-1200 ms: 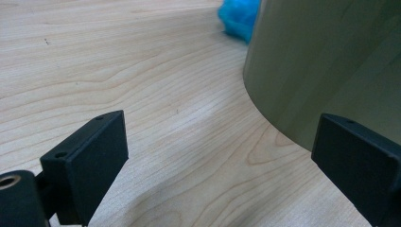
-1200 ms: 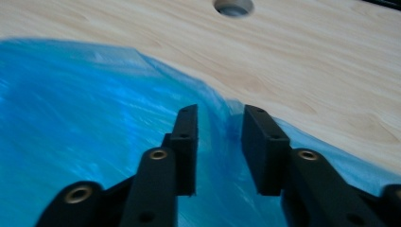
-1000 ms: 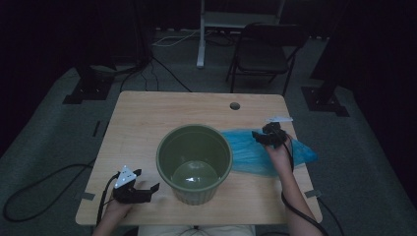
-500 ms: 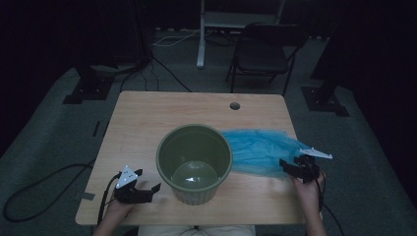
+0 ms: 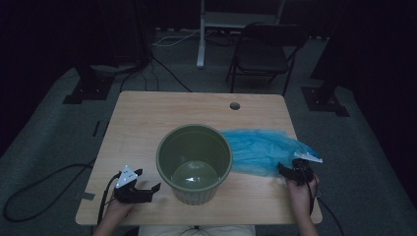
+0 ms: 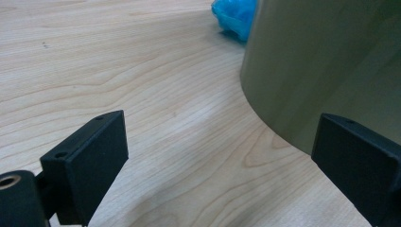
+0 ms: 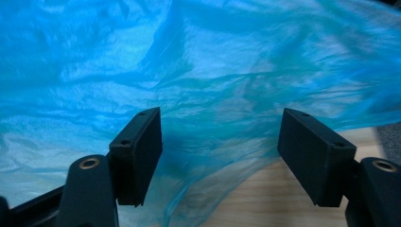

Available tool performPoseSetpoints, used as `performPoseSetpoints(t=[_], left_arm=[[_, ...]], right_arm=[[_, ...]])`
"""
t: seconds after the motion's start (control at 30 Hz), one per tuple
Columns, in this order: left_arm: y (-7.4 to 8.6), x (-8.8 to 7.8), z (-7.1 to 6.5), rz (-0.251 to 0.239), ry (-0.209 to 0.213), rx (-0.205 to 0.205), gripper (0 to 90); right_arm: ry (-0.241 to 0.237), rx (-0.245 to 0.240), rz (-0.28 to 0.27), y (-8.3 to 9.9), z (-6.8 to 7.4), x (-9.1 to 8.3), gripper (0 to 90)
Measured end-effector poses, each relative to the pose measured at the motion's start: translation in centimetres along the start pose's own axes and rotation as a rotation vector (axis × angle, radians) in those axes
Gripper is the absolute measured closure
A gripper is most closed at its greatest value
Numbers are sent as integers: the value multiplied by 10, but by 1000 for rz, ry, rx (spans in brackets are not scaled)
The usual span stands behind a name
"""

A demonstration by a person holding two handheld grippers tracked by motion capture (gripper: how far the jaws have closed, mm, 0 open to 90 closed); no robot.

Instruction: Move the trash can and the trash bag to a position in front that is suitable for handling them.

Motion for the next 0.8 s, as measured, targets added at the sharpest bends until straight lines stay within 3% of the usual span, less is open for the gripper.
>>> performPoseSetpoints(t=[0.07,0.13,0.2,0.27,0.33,0.43,0.57,0.63,0.7,0.8], left_arm=[[0,0,1,-2,-1,-8,50],[0,0,1,-4,1,-7,50],[0,0,0,-2,1,-4,51],[0,0,0,-3,3,-3,51],[0,0,0,-3,3,-3,51],[0,0,1,-3,4,-7,51],[1,0,1,0,4,-3,50],[1,0,1,-3,4,-5,51],[1,-1,1,-5,6,-4,51],[1,-2,2,-8,4,-8,51]], right_arm=[[24,-19,1,0,4,3,300],[32,-54,-14,-1,11,5,382],[21,-70,-26,-5,16,6,545],[0,-106,-5,-13,21,9,829],[-5,-127,24,-24,24,13,892],[6,-170,26,-49,29,18,895],[27,-186,16,-91,32,21,882],[41,-155,-2,-111,29,22,675],[46,-122,-3,-128,26,23,529],[45,-92,-18,-138,26,19,435]])
Point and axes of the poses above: each handheld gripper's, and its own axes: x roughly forward along the jaws, y roughly out of its underside, z roughly to its left, the point moved 8 cm from there along x, roughly forward along the jaws, and after that the axes turned 13 degrees about z, right-handed, at the moved point
